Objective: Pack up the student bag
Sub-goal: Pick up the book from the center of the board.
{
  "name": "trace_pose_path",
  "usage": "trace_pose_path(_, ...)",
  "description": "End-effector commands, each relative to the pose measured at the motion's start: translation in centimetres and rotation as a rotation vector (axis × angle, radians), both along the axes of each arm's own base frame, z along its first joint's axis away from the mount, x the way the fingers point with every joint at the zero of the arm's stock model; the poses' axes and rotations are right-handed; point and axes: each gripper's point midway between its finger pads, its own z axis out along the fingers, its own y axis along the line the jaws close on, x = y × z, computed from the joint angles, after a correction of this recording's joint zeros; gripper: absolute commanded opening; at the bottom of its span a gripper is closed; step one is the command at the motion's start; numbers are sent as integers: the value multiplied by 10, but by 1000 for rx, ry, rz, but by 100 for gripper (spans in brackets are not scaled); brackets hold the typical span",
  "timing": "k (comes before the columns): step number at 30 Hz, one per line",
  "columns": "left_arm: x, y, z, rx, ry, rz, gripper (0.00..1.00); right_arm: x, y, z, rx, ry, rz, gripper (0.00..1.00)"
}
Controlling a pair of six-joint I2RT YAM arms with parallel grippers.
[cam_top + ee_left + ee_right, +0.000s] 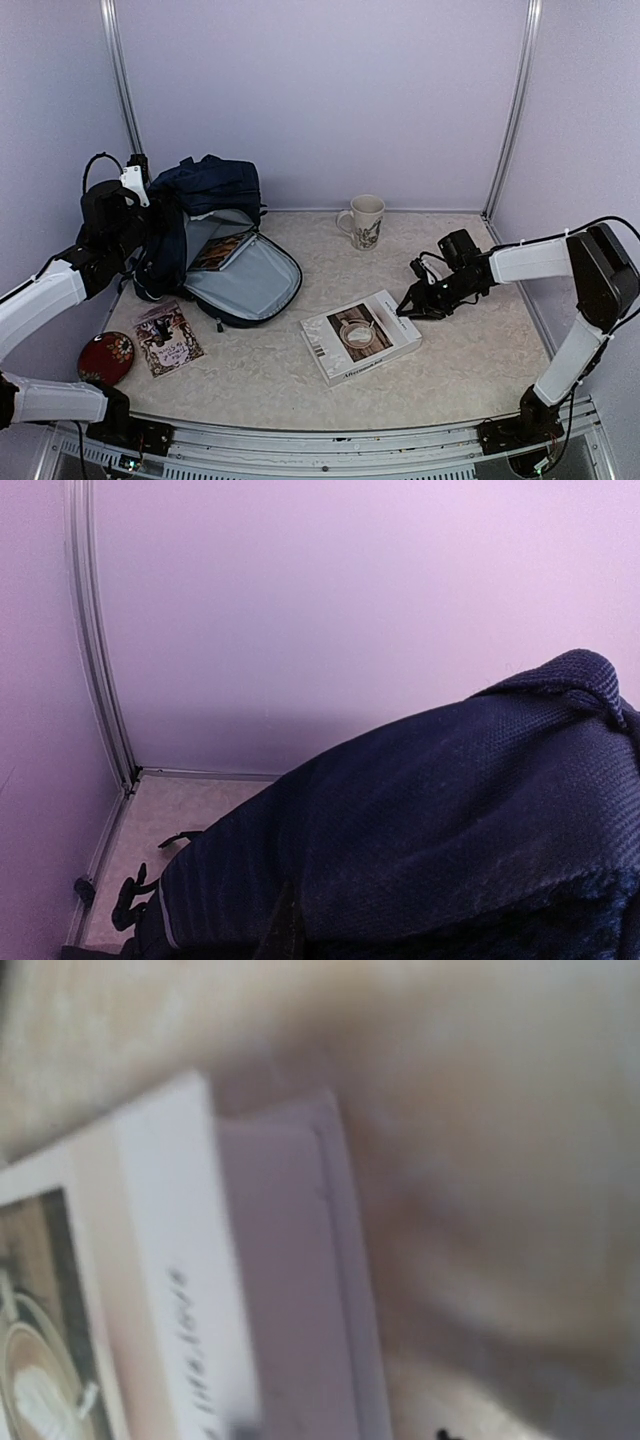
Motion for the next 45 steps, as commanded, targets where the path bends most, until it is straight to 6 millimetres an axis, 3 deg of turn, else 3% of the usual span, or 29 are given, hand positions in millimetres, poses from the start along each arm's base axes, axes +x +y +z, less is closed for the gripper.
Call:
trace_pose_path(1,-14,2,82,-121,-265,-16,0,6,4,6,-26,-18,112,50)
trace_pose_path(5,-14,2,82,-116,-264,-14,0,5,12,-10,-42,28,155,53)
trace_pose_path(9,-14,2,82,-115,-265,-15,0,-4,29,-12,-36,32,215,53)
trace_pose_path(12,-13,1,81,-115,-262,-21,0,-4,29,-15,-71,33,223,40)
trace_pose_path(14,-14,1,82,-115,-262,-20,0,-4,25,-16,-92,35,210,22)
trace_pose_path(17,-13,1,81,-113,-262,-18,0,-3,27,-9,-76,21,203,8)
trace_pose_path(19,-12,0,81,-115,-259,-23,0,-4,31,0,-43,15,204,1)
trace_pose_path(23,-12,-4,79,-122,-253,-43,0,-6,38,22,31,-6,200,0)
trace_pose_path(28,-12,-7,79,-119,-253,-49,0,-18,50,70,271,-12,205,0)
trace_pose_path(36,-13,-8,81,-108,-257,-53,0,-36,49,134,490,-37,182,0)
trace_pose_path(41,-14,-19,81,-111,-253,-97,0,-33,48,163,562,-47,89,0)
trace_pose_path(43,-15,-29,82,-106,-248,-131,0,-23,57,181,634,-96,39,0)
trace_pose_path(45,-17,-38,83,-102,-243,-160,0,-16,73,180,647,-87,-4,0)
